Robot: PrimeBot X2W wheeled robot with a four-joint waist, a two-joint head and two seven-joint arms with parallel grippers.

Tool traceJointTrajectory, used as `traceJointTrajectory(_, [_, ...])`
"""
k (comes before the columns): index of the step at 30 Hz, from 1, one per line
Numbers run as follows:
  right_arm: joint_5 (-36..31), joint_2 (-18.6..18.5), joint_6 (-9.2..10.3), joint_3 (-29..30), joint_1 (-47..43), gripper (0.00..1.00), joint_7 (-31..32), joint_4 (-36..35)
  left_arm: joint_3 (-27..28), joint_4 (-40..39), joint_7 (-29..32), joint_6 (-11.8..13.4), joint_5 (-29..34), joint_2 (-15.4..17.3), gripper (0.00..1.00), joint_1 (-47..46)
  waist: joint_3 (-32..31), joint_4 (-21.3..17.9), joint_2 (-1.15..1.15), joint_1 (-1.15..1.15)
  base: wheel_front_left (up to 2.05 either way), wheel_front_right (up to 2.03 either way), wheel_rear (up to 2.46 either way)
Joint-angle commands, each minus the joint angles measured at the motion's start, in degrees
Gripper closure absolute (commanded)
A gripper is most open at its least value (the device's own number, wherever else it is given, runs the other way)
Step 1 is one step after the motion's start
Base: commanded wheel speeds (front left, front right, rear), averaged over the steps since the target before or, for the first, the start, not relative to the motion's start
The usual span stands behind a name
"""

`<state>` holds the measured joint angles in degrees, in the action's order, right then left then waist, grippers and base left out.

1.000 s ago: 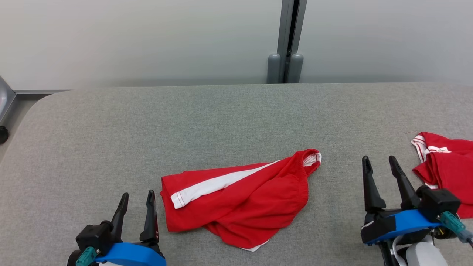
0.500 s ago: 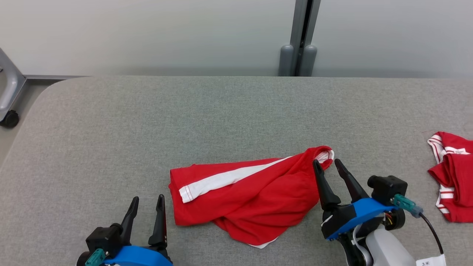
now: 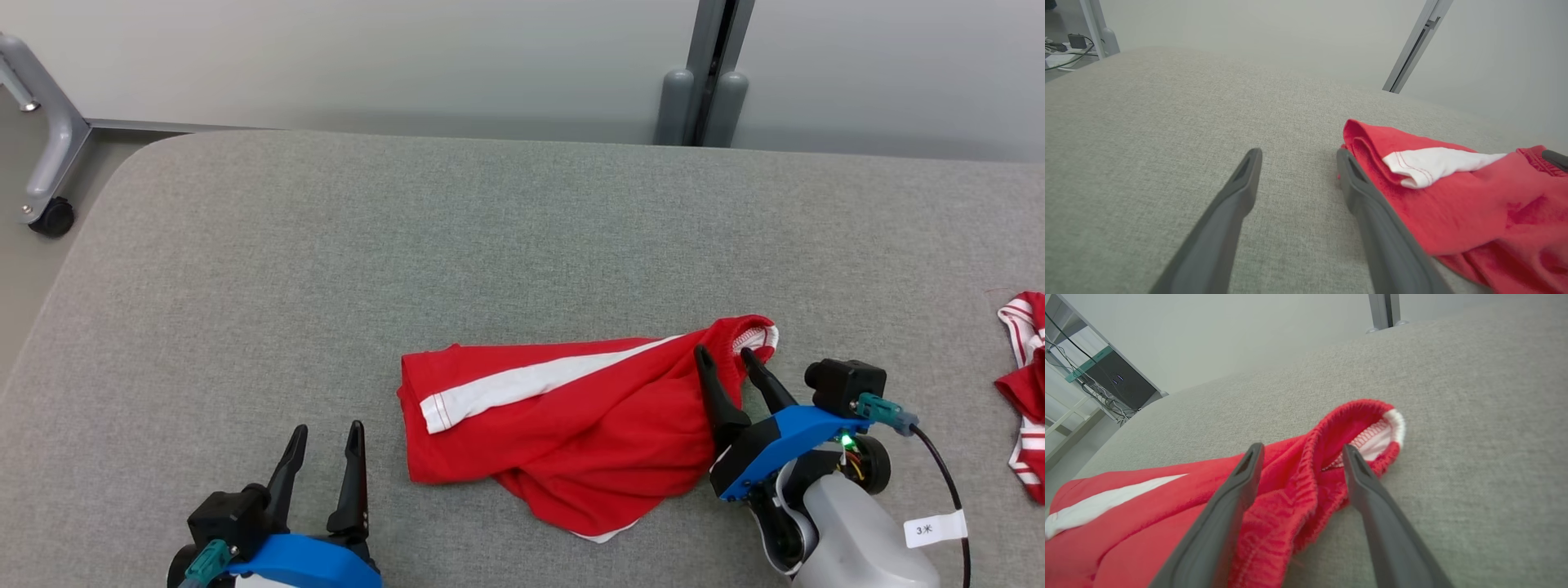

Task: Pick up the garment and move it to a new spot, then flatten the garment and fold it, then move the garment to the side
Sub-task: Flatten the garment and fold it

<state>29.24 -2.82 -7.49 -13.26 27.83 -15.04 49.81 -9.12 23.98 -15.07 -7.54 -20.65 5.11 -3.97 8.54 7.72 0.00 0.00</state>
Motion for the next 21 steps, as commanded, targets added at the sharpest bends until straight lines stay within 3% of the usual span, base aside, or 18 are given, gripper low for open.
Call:
traceJointTrajectory(1, [0.2, -0.2, 0.0, -0.1, 1.1, 0.0, -0.2, 0.6, -0.1, -0.2, -0.1, 0.1, -0.4, 0.3, 0.0, -1.0, 0.2, 0.2, 0.0, 0.0, 0.0, 0.0, 0.0])
traceJointTrajectory(3, [0.3, -0.2, 0.0, -0.1, 1.7, 0.0, -0.2, 1.4, -0.3, -0.3, -0.1, 0.1, -0.5, 0.3, 0.0, -1.2, 0.5, 0.5, 0.0, 0.0, 0.0, 0.0, 0.0])
traceJointTrajectory(5, [0.3, -0.2, 0.0, -0.1, 2.1, 0.51, -0.2, 2.1, -0.6, -0.4, -0.1, 0.1, -0.7, 0.4, 0.0, -1.3, 0.8, 0.7, 0.0, 0.0, 0.0, 0.0, 0.0])
traceJointTrajectory(6, [0.6, -0.2, 0.0, -0.2, 2.3, 0.64, -0.2, 2.6, -0.7, -0.4, -0.1, 0.1, -0.9, 0.5, 0.0, -1.4, 0.9, 0.8, 0.0, 0.0, 0.0, 0.0, 0.0])
traceJointTrajectory(8, [0.6, -0.2, 0.0, -0.3, 2.9, 1.0, -0.2, 2.8, -1.0, -0.5, -0.1, 0.1, -1.0, 0.6, 0.0, -1.6, 1.0, 1.0, 0.0, 0.0, 0.0, 0.0, 0.0])
traceJointTrajectory(13, [0.8, -0.2, 0.0, -0.6, 3.1, 1.0, -0.2, -0.3, -1.0, -0.4, -0.1, 0.1, -1.3, 0.7, 0.0, -1.6, 0.8, 1.2, 0.0, 0.0, 0.0, 0.0, 0.0])
traceJointTrajectory(21, [5.7, -0.2, 0.0, -4.3, -5.6, 1.0, -0.2, -14.9, 0.3, 0.0, -0.1, 0.1, -0.5, 0.3, 0.0, 0.6, -2.6, -0.7, 0.0, 0.0, 0.0, 0.0, 0.0])
